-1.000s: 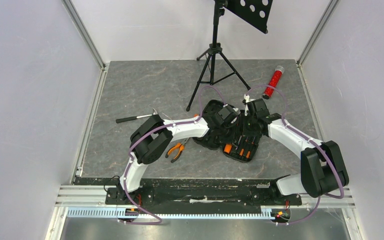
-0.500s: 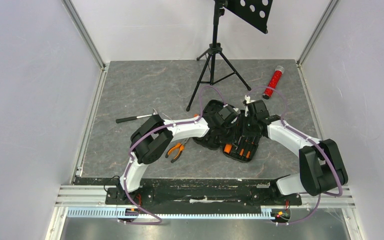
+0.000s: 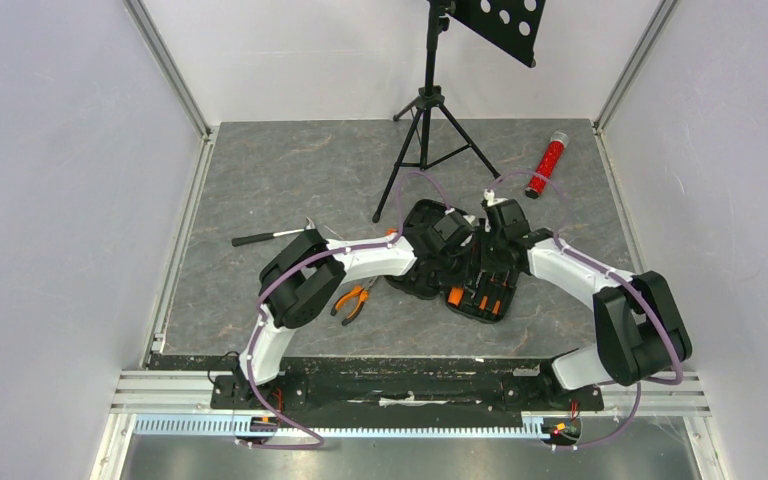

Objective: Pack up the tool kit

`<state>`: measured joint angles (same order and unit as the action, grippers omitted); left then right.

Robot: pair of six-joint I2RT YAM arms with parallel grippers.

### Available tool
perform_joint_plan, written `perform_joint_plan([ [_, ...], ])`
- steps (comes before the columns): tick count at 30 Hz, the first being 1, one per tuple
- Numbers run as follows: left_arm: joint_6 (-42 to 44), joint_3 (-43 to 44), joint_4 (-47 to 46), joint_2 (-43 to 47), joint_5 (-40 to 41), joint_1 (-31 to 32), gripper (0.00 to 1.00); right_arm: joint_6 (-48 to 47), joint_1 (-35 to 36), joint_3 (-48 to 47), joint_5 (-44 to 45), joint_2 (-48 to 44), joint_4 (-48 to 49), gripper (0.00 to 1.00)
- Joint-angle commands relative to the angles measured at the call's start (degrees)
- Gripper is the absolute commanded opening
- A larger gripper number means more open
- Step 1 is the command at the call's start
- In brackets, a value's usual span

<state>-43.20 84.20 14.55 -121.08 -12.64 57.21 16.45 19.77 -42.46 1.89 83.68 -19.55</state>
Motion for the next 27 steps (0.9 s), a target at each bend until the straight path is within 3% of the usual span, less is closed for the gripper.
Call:
perform_joint_plan([
  [1,1.80,-4.85,5.98,-2.51,2.10,0.31,0.02,-2.58,1.98,6.69,7.08,12.50,-4.97,0.00],
  [4,1.95,-4.73,6.24,-2.30,2.35,0.35,0.02,-2.05,1.84,4.66,0.53,8.01,-2.93,0.00],
  [8,2.45,-3.87,6.87,-2.48,2.62,0.36,0.02,-2.90,0.59,-6.14,-0.35,3.87,-7.04,0.00],
  [12,2.66,-2.98,7.25,-2.67,2.83,0.34,0.02,-2.81,-2.94,-13.94,0.73,3.01,-10.29,0.10],
  [14,2.64,-2.75,7.25,-2.81,2.89,0.35,0.02,-2.04,-4.66,-15.52,1.76,3.52,-10.75,0.19],
  [20,2.81,-2.38,7.64,-3.04,2.97,0.29,0.02,1.22,-6.32,-15.77,-0.55,6.20,-7.99,0.32],
  [27,2.96,-1.90,7.95,-3.11,3.15,0.36,0.02,4.71,-6.23,-17.02,-1.59,9.04,-5.24,0.35],
])
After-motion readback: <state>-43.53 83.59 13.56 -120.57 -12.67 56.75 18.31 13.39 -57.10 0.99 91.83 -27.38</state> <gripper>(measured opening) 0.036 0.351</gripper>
